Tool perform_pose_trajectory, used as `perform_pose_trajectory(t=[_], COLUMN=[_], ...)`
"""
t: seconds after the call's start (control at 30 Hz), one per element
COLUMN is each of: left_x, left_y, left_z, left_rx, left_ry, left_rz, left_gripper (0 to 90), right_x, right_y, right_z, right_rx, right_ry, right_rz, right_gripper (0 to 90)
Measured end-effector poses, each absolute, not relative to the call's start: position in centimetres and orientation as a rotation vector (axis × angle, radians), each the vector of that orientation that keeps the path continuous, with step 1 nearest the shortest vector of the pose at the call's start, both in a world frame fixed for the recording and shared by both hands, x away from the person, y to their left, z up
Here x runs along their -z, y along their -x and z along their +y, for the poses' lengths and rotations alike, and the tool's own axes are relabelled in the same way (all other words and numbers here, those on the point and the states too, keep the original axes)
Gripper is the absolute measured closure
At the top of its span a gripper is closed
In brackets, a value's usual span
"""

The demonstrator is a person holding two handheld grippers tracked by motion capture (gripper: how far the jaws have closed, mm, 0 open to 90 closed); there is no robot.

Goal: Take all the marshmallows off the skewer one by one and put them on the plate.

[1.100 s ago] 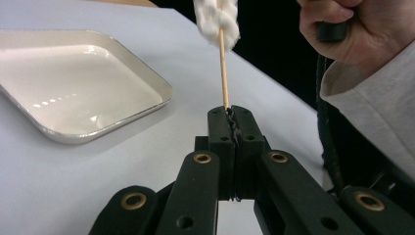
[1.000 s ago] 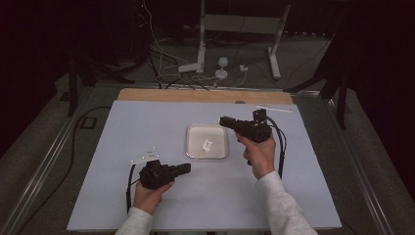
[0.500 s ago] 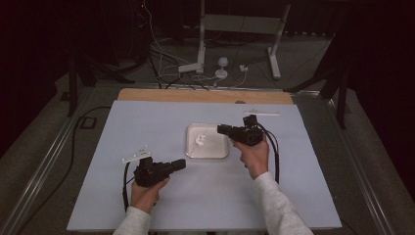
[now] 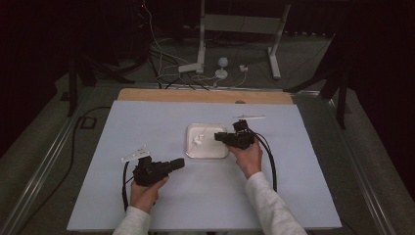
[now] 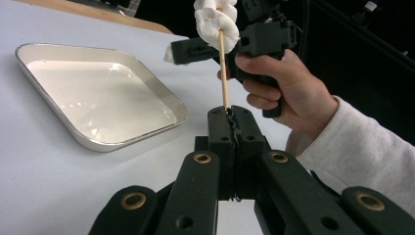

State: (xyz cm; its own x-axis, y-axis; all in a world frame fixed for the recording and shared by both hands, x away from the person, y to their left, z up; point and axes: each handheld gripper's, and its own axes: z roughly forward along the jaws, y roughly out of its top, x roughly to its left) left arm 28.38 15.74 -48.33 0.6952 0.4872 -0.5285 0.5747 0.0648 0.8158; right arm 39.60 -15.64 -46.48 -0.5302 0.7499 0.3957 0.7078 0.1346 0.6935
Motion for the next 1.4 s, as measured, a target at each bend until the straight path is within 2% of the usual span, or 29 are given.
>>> perform_pose_trajectory(t=[0.07, 0.13, 0.17, 0.27, 0.47, 0.67, 1.03, 1.4], left_x=[48.3, 48.3, 48.3, 48.4, 48.4, 48.5, 48.8, 48.9], left_y=[-28.4, -28.4, -28.4, -28.4, -28.5, -28.5, -28.5, -28.4], left_z=[15.7, 15.7, 15.7, 15.7, 15.8, 15.8, 15.2, 14.6], left_rx=[0.082, 0.081, 0.080, 0.079, 0.076, 0.070, 0.065, 0.068], left_ry=[-1.573, -1.575, -1.576, -1.577, -1.576, -1.579, -1.595, -1.600], left_rz=[0.894, 0.895, 0.896, 0.899, 0.905, 0.909, 0.913, 0.895], left_gripper=[90.0, 90.0, 90.0, 90.0, 90.0, 90.0, 90.0, 90.0], right_x=[46.8, 47.2, 47.2, 47.6, 47.0, 45.5, 43.4, 43.1], right_y=[-39.8, -40.0, -40.0, -40.1, -39.5, -38.6, -37.5, -37.1], right_z=[-15.5, -15.3, -15.3, -15.2, -15.3, -15.9, -16.5, -14.8], right_rx=[-1.365, -1.340, -1.340, -1.295, -1.371, -1.507, -1.684, -1.785], right_ry=[-1.507, -1.541, -1.541, -1.556, -1.567, -1.562, -1.525, -1.485], right_rz=[2.333, 2.337, 2.337, 2.333, 2.324, 2.317, 2.294, 2.385], right_gripper=[76.0, 64.3, 64.3, 52.4, 35.7, 30.3, 32.5, 45.0])
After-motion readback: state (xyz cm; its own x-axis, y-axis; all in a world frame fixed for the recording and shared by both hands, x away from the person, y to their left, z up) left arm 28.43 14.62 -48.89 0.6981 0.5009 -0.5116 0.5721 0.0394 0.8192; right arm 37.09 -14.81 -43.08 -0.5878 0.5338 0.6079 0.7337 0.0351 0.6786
